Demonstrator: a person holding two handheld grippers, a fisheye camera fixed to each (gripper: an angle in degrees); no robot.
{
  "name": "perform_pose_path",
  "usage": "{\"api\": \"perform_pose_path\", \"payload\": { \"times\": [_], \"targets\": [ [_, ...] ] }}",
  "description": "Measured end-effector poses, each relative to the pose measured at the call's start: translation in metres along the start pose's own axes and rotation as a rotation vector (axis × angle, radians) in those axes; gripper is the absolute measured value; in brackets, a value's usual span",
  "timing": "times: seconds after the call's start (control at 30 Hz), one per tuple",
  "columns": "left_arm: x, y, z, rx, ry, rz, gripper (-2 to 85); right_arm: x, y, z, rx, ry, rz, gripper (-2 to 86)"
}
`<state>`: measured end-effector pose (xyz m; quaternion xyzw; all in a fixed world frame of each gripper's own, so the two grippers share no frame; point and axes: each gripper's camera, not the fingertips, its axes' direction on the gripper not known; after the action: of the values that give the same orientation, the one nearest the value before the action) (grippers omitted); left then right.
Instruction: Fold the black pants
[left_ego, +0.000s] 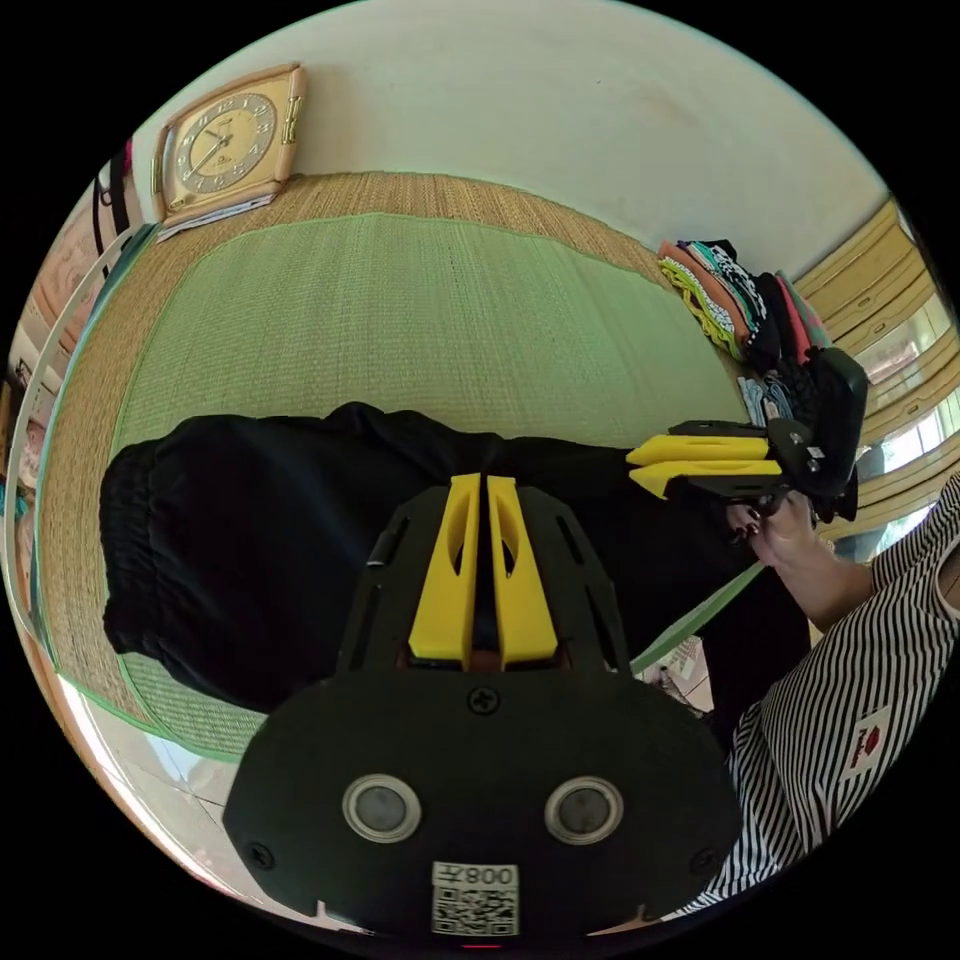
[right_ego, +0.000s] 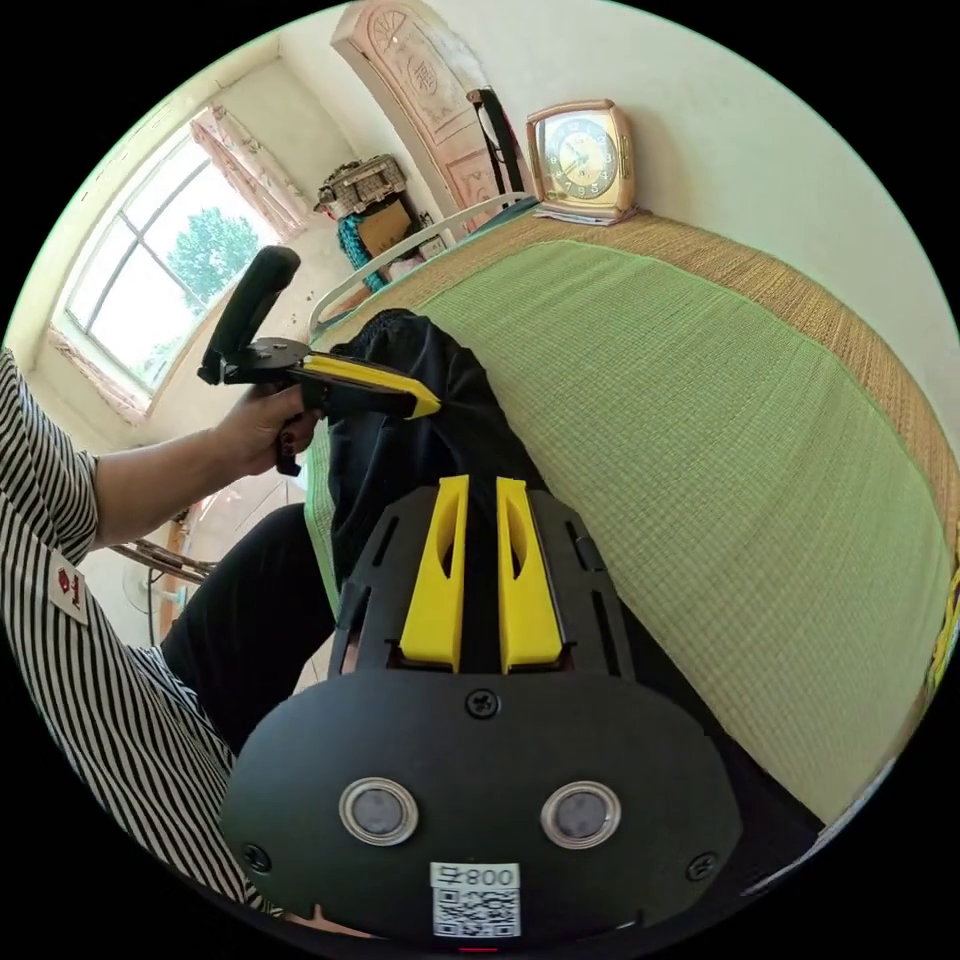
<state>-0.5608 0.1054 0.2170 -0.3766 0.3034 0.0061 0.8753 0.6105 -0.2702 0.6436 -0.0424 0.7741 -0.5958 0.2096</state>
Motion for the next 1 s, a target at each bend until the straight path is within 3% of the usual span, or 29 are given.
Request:
{"api": "perform_pose_path", "payload": {
  "times": [0.17, 0.47, 0.67, 0.77, 1.0],
  "targets": [
    [-0.003, 0.010, -0.010, 0.045, 0.010, -0.018, 1.2, 0.001, 0.010, 0.021, -0.098, -0.033, 0.020, 4.5],
    [-0.015, 0.000, -0.024, 0.169, 0.126, -0.051, 0.8, -0.001, 0.012, 0.012, -0.087, -0.081, 0.035, 2.3],
    [-0.026, 0.002, -0.034, 0.218, 0.146, -0.080, 0.6, 0.016, 0.022, -0.035, 0.003, 0.045, 0.098, 1.9],
    [-0.032, 0.006, -0.036, 0.237, 0.179, -0.107, 0.5, 0.031, 0.030, -0.036, -0.043, 0.115, 0.127, 3.6],
    [-0.036, 0.006, -0.048, 0.294, 0.182, -0.104, 0.0, 0.053, 0.030, -0.023, -0.174, 0.048, 0.089, 5.9]
  ]
}}
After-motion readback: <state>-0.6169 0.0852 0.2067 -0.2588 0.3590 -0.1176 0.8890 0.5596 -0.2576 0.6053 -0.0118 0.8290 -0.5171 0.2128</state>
